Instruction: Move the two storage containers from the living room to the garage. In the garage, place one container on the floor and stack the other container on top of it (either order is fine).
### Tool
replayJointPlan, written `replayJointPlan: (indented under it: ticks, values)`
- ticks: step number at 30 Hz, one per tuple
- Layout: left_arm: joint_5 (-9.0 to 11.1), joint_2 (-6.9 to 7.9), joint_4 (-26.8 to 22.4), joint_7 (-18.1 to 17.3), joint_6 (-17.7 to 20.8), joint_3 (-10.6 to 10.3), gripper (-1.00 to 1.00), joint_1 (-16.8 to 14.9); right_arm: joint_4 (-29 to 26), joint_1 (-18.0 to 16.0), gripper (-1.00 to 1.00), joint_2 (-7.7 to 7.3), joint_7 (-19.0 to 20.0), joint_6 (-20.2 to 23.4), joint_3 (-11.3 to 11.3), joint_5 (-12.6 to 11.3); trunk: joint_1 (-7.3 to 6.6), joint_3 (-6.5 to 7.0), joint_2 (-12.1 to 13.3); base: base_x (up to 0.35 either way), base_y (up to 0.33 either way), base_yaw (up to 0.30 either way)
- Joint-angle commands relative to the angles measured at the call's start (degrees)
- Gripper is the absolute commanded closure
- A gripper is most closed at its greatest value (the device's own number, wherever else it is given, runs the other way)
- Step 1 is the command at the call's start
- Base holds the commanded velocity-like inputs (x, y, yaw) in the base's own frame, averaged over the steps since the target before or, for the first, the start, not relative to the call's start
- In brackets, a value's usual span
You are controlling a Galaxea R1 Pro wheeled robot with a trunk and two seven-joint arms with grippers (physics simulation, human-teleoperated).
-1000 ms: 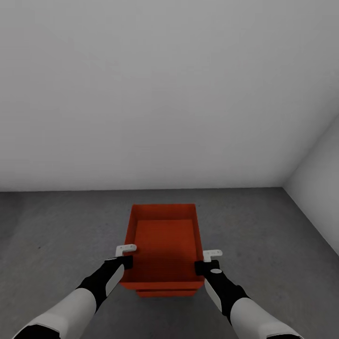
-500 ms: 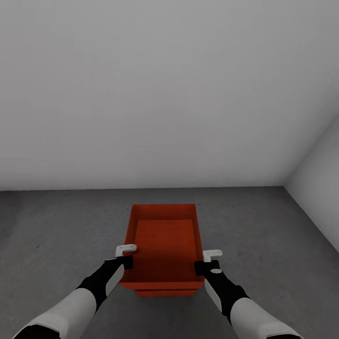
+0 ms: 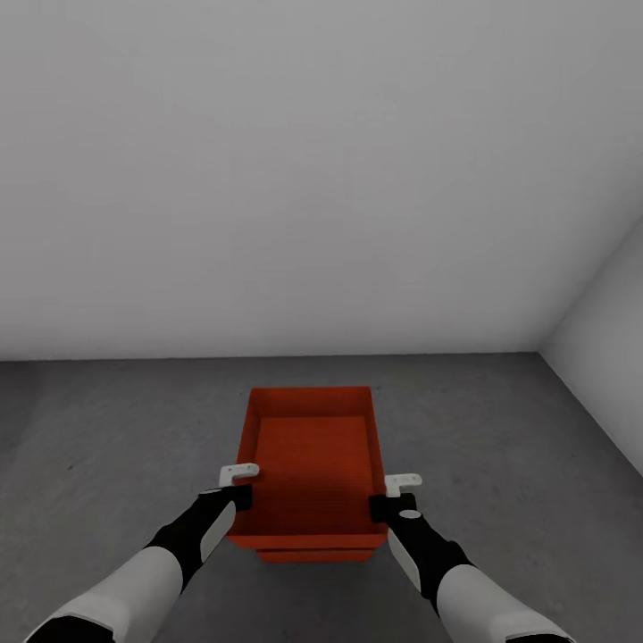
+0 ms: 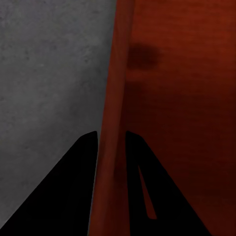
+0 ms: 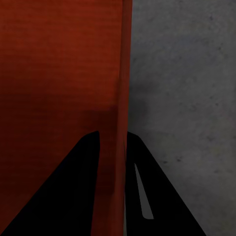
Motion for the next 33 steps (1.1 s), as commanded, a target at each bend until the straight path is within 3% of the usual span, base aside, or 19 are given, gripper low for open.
replayJointPlan:
  ticks: [1,33]
  values:
    - [0.53,0.00,-0.24,1.74,0.53,1.71,1.00,-0.08,-0.17,0.05,1.00,0.03,0.39,0.43,0.60,-0.25,0.22,-0.23,-0.44,0.000,0.000,0.000]
    - [0.43,0.04,-0.23,1.77,0.53,1.74,1.00,-0.08,-0.17,0.05,1.00,-0.05,0.39,0.42,0.60,-0.26,7.25,-5.97,-13.28,0.000,0.000,0.000]
